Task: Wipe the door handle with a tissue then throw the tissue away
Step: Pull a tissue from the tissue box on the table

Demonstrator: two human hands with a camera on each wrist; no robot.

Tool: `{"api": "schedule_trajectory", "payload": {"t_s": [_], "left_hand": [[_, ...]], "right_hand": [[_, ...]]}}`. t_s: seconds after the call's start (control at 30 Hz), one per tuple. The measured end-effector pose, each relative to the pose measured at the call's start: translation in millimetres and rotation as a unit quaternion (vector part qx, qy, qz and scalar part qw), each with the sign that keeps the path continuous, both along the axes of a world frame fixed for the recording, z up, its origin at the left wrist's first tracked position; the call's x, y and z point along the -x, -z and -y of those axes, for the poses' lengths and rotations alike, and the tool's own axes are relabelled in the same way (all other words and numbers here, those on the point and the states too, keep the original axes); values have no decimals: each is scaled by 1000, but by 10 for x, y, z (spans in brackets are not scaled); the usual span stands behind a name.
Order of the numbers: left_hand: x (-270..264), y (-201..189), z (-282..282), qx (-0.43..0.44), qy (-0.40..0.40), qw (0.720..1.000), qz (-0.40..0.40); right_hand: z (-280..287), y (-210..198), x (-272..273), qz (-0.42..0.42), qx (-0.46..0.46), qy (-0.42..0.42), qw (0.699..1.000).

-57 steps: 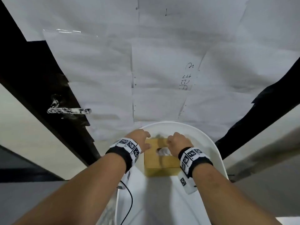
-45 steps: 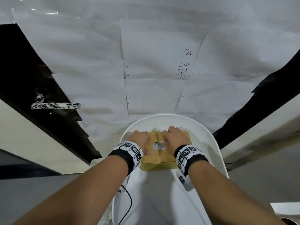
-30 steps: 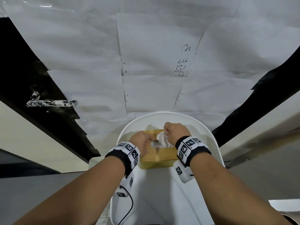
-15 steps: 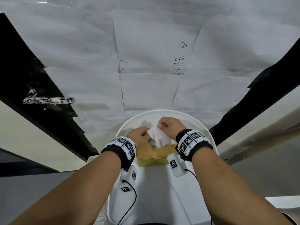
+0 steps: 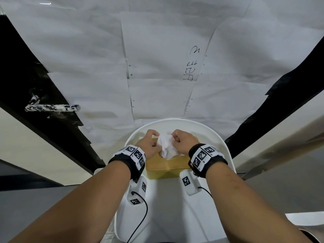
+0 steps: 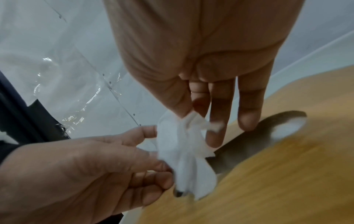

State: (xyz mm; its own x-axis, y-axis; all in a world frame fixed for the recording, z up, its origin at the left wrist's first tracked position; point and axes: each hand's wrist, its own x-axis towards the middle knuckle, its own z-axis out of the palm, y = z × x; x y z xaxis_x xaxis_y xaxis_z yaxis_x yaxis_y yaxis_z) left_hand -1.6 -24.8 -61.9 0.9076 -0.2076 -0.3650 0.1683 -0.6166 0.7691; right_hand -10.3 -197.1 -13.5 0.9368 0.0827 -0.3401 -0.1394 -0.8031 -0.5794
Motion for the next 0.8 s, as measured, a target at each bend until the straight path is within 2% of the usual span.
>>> {"api": "schedule_trajectory", "payload": {"t_s": [0.07,0.17,0.3,0.4,0.47,0.6,0.7,0.8], "left_hand": [[1,-6,17,38,30,999,-17],[-10,-2,38,35,37,998,-41],[22,-27,36,-51,-3,999,13],[32,-40,23,-77,-13,997,30],[27,-48,13,-76,-13,997,24],[8,-69,-11,-78,2,997,22],[-7,-129,-20,-78,2,997,29],[-11,-156,-29,-48,5,998,32]], "right_hand": [[-6,15,-36,9,15,-14,1000],[-9,22,-60,13,22,-19,999],[-10,37,-27,-45,-5,-29,999],[-3,37,26,-90,33,-79,992],[-5,34,38,-75,57,-97,991],[17,36,-17,-25,78,-45,996],[44,63,-52,-35,-4,20,999],[19,37,-44,-32,2,8,999]]}}
